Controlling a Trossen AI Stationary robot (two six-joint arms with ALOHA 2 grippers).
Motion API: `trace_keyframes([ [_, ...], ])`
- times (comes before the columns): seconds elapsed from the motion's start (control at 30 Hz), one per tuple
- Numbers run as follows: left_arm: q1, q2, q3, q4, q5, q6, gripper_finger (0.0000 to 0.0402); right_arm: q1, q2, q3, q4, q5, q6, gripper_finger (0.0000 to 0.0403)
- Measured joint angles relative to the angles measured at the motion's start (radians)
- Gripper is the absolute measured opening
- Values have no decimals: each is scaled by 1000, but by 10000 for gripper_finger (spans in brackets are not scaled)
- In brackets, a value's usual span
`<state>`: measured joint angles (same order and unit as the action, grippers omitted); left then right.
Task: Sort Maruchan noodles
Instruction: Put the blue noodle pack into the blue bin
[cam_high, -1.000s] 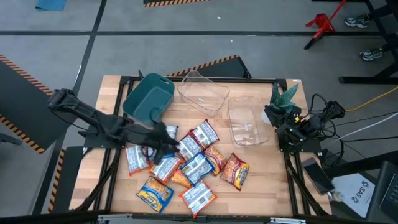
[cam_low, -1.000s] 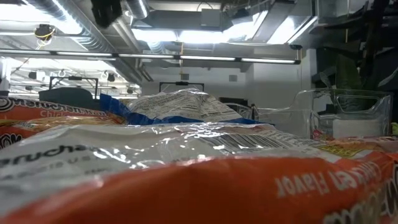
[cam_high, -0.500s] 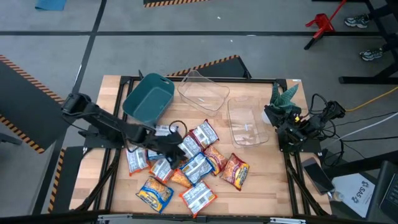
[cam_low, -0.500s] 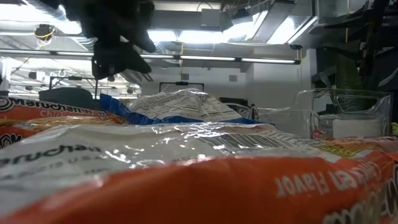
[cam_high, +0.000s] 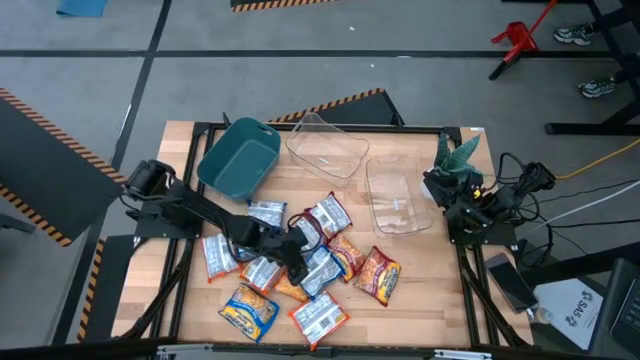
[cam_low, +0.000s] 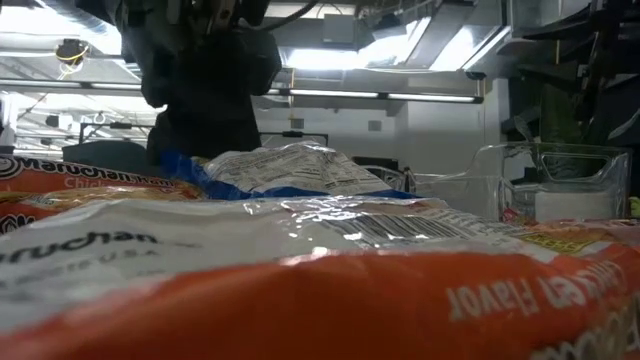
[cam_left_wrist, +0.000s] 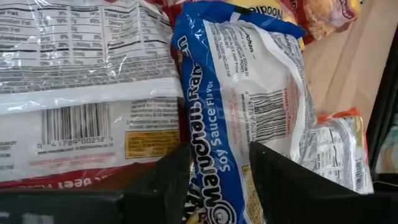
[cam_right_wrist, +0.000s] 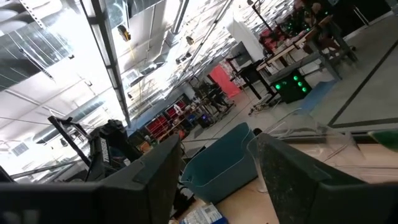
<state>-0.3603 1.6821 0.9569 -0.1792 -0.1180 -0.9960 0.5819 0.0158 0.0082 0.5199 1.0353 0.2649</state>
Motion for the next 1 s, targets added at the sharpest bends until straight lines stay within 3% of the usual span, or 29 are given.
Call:
trace_keyframes([
  [0.13, 0, 0, 0, 4, 24, -58, 181, 0, 0, 0, 0, 0, 0, 205],
  [0.3, 4, 0, 1, 10, 158, -94, 189, 0, 0, 0, -18, -1, 0, 205],
  [0.57, 17, 0, 1, 1, 121, -96, 182, 0, 0, 0, -25, -16, 0, 205],
  [0.7, 24, 13, 1, 11, 121, -95, 155, 0, 0, 0, -25, -16, 0, 205],
  [1.0, 28, 93, 2, 89, 214, -125, 46, 0, 0, 0, -30, -15, 0, 205],
])
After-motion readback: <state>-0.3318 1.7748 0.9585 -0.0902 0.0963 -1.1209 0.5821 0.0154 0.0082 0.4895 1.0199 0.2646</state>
